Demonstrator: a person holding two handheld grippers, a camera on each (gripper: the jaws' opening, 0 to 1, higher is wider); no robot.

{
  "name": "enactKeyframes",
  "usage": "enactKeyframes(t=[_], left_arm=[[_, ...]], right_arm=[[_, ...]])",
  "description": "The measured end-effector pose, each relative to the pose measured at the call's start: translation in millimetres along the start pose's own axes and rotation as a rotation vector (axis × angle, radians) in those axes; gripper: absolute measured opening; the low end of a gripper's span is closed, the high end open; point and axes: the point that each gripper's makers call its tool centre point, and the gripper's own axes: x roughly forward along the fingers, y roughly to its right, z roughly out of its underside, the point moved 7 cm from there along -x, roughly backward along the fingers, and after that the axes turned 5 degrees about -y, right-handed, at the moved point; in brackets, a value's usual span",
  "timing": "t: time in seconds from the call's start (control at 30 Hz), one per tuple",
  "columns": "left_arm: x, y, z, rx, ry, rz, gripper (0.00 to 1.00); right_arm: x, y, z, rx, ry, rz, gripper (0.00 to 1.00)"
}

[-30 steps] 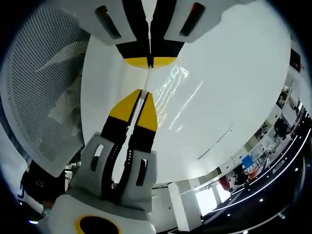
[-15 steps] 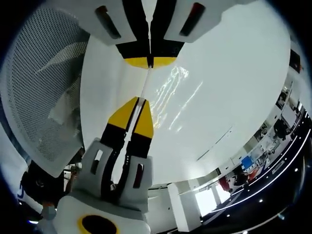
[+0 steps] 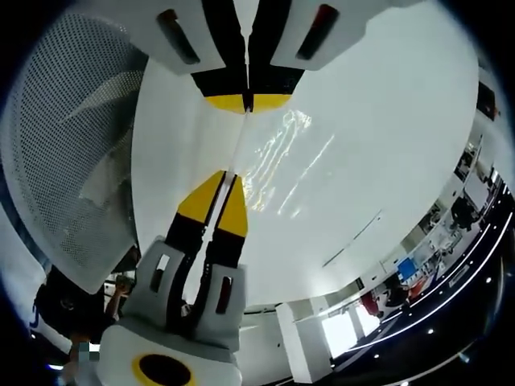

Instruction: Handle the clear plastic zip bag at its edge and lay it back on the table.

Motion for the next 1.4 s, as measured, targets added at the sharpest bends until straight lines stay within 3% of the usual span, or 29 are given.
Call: enactKeyframes(t=[1.4], left_arm=[[-6.1,-7.7,12.7,-0.022,-0.018,-0.011,0.00]], right_arm=[[-3.4,0.0,16.7,0.017,-0.023,0.004,0.00]])
